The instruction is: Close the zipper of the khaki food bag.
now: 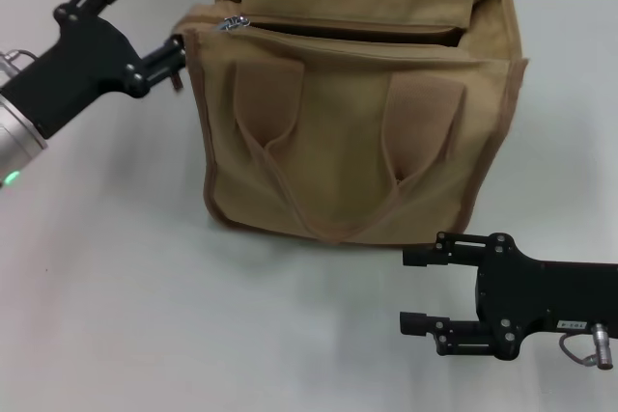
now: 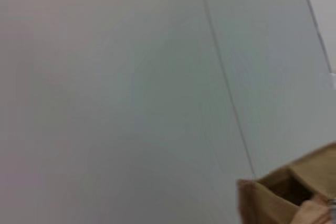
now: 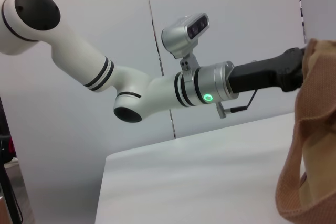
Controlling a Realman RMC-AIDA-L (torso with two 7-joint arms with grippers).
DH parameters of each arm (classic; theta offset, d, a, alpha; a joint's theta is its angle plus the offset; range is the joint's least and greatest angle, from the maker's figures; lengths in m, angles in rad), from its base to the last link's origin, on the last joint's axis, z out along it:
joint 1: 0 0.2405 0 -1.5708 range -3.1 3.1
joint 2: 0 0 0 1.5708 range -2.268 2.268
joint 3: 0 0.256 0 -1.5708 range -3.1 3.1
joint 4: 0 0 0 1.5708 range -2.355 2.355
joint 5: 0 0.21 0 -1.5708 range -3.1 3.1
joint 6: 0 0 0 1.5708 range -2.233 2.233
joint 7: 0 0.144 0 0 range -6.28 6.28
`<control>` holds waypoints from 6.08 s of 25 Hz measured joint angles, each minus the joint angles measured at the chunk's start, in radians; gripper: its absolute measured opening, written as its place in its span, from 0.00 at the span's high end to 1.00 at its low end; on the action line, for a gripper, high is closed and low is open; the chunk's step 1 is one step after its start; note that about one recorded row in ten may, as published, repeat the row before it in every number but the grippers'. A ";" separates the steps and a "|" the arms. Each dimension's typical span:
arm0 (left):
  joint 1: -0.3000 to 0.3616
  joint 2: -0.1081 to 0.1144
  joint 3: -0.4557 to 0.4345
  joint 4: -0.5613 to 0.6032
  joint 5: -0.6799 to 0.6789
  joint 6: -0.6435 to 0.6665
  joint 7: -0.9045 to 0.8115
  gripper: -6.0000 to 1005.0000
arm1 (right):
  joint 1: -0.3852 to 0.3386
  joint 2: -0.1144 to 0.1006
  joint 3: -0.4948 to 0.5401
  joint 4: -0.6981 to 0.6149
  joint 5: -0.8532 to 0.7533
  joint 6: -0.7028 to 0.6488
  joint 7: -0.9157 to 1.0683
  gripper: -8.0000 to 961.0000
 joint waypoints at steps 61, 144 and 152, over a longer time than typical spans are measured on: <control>-0.035 -0.007 -0.017 -0.183 -0.134 0.230 0.170 0.96 | 0.415 0.005 -0.149 0.105 0.493 0.249 0.751 0.27; -0.067 -0.008 -0.016 -0.235 -0.132 0.296 0.211 0.91 | 0.536 0.009 -0.396 0.065 0.554 0.471 0.862 0.81; -0.068 -0.008 -0.016 -0.234 -0.132 0.295 0.209 0.91 | 0.508 0.009 -0.399 0.060 0.579 0.466 0.831 0.84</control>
